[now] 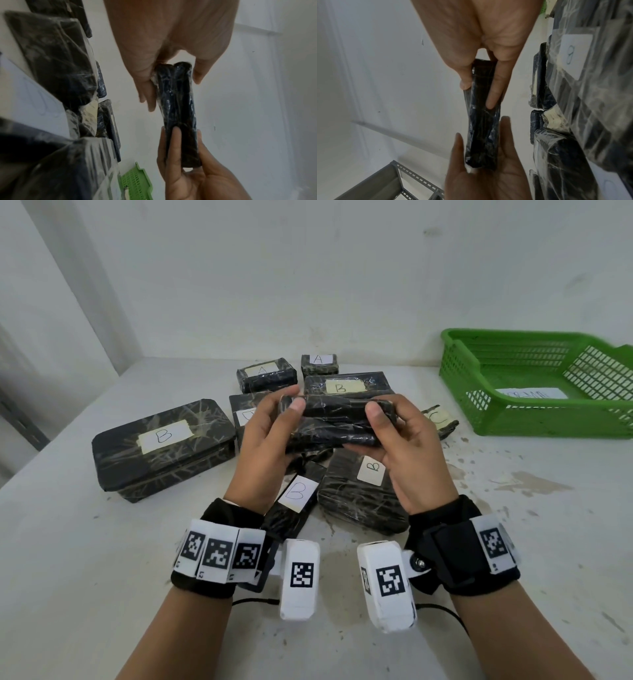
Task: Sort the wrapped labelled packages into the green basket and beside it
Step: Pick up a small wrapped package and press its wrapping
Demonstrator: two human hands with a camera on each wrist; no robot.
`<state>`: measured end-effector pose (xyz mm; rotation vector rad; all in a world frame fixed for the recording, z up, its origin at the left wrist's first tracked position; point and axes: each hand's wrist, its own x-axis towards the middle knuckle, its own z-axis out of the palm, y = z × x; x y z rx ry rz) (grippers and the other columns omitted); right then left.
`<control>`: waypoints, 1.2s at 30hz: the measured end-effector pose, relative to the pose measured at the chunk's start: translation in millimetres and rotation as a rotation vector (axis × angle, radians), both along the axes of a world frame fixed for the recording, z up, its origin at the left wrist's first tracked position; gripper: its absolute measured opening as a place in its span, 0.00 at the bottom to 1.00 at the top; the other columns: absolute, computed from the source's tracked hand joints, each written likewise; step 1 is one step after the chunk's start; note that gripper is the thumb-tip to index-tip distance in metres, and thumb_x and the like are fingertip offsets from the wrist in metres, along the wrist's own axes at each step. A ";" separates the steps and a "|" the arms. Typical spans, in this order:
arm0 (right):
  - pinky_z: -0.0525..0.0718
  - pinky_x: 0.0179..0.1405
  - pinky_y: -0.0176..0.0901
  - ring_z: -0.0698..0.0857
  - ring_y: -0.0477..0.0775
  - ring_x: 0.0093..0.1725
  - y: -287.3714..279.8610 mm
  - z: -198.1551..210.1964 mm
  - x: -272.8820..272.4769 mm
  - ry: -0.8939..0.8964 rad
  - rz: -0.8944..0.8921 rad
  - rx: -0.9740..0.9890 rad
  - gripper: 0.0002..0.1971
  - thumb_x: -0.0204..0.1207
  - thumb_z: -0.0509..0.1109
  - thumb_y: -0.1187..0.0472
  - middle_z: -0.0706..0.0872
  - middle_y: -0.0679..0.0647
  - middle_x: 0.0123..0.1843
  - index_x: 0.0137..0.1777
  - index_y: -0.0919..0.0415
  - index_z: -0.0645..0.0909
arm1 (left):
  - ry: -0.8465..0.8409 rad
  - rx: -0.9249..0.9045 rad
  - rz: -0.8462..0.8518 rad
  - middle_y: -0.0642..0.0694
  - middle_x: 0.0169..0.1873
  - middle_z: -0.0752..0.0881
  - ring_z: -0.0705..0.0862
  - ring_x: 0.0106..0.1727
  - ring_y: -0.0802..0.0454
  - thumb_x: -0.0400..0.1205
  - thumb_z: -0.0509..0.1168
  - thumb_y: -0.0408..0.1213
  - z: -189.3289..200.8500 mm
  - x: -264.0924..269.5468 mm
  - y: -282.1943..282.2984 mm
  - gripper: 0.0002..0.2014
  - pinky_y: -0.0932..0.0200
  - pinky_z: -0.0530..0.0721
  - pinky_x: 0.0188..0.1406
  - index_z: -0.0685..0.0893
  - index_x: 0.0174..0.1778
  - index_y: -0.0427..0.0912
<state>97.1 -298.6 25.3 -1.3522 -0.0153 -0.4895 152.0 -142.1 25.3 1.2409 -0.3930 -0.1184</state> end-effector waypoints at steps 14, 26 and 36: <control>0.91 0.44 0.61 0.89 0.64 0.51 1.6 -4.7 1.9 -0.016 -0.070 -0.019 0.11 0.79 0.73 0.61 0.84 0.72 0.49 0.48 0.71 0.79 | 0.116 0.048 -0.033 0.49 0.47 0.91 0.90 0.50 0.52 0.87 0.60 0.32 3.4 -3.1 -0.6 0.09 0.52 0.90 0.44 0.78 0.62 0.39; 0.91 0.43 0.49 0.90 0.60 0.56 5.2 -2.1 -1.2 0.087 -0.040 -0.013 0.12 0.79 0.72 0.69 0.86 0.68 0.59 0.57 0.74 0.77 | 0.142 0.082 -0.003 0.36 0.64 0.86 0.88 0.61 0.40 0.85 0.65 0.34 4.4 -4.1 0.0 0.24 0.37 0.87 0.60 0.69 0.76 0.32; 0.91 0.43 0.46 0.91 0.53 0.54 7.7 -1.7 -2.4 0.122 0.011 -0.035 0.10 0.77 0.74 0.66 0.89 0.54 0.53 0.54 0.63 0.77 | 0.103 0.118 0.022 0.39 0.66 0.84 0.86 0.65 0.41 0.84 0.66 0.38 -0.9 -2.7 -1.2 0.17 0.32 0.82 0.65 0.75 0.68 0.48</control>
